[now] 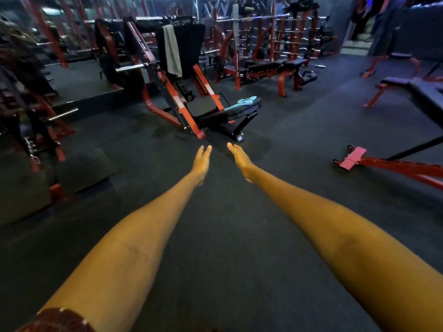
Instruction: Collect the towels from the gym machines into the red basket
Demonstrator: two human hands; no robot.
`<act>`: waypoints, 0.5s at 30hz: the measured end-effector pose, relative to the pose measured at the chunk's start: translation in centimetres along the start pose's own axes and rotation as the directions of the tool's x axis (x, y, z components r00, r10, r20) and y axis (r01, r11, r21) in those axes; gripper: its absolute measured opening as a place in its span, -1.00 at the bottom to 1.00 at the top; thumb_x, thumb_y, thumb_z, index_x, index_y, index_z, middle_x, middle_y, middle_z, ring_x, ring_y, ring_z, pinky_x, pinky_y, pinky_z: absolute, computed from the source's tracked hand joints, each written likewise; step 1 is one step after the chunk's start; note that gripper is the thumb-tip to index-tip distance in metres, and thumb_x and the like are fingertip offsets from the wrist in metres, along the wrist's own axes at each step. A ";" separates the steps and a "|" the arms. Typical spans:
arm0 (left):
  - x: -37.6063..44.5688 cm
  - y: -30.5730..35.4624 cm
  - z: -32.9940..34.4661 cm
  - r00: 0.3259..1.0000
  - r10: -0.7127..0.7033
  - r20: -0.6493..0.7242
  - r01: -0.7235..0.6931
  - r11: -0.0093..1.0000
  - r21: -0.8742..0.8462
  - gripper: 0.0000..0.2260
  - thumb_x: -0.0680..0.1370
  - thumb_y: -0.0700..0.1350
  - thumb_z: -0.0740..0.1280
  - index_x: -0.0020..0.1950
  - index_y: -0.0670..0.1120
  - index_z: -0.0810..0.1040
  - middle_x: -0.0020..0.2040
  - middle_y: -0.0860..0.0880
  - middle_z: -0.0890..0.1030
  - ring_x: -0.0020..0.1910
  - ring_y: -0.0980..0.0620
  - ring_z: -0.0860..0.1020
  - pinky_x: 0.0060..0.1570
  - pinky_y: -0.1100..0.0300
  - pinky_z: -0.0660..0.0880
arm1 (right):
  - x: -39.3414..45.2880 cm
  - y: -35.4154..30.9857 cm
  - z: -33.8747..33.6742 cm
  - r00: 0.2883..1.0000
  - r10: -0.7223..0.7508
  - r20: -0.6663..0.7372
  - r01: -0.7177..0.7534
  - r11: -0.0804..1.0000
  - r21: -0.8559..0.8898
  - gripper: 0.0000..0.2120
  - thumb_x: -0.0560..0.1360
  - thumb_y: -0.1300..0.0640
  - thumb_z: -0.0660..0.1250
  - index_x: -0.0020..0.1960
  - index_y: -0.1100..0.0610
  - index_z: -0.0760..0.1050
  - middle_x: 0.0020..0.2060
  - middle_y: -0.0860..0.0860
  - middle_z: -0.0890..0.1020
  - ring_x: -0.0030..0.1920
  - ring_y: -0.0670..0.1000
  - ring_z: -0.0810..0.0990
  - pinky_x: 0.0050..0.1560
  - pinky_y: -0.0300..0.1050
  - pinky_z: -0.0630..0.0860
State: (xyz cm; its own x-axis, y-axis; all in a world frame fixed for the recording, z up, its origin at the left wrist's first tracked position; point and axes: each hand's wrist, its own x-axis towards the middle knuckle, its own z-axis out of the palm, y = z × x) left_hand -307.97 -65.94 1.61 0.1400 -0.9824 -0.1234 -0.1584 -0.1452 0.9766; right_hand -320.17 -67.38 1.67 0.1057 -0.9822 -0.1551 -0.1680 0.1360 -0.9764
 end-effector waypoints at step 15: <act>36.4 2.5 4.8 1.000 -0.003 -0.003 0.003 1.000 0.009 -0.49 0.65 0.02 0.07 0.56 -0.13 0.06 0.56 -0.07 0.12 0.53 -0.04 0.14 0.46 0.10 0.11 | 34.4 -2.6 -4.4 0.997 -0.009 -0.070 0.014 0.997 0.070 -0.40 0.60 -0.10 0.13 0.54 0.13 0.09 0.53 0.03 0.15 0.52 0.05 0.15 0.45 -0.06 0.14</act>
State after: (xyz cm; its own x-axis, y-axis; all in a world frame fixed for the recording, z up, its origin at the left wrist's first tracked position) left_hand -308.00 -102.60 -1.27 0.1433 -0.9817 -0.1255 -0.1666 -0.1489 0.9747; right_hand -320.42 -102.10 -0.42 0.0381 -0.9901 -0.1352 -0.0979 0.1310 -0.9865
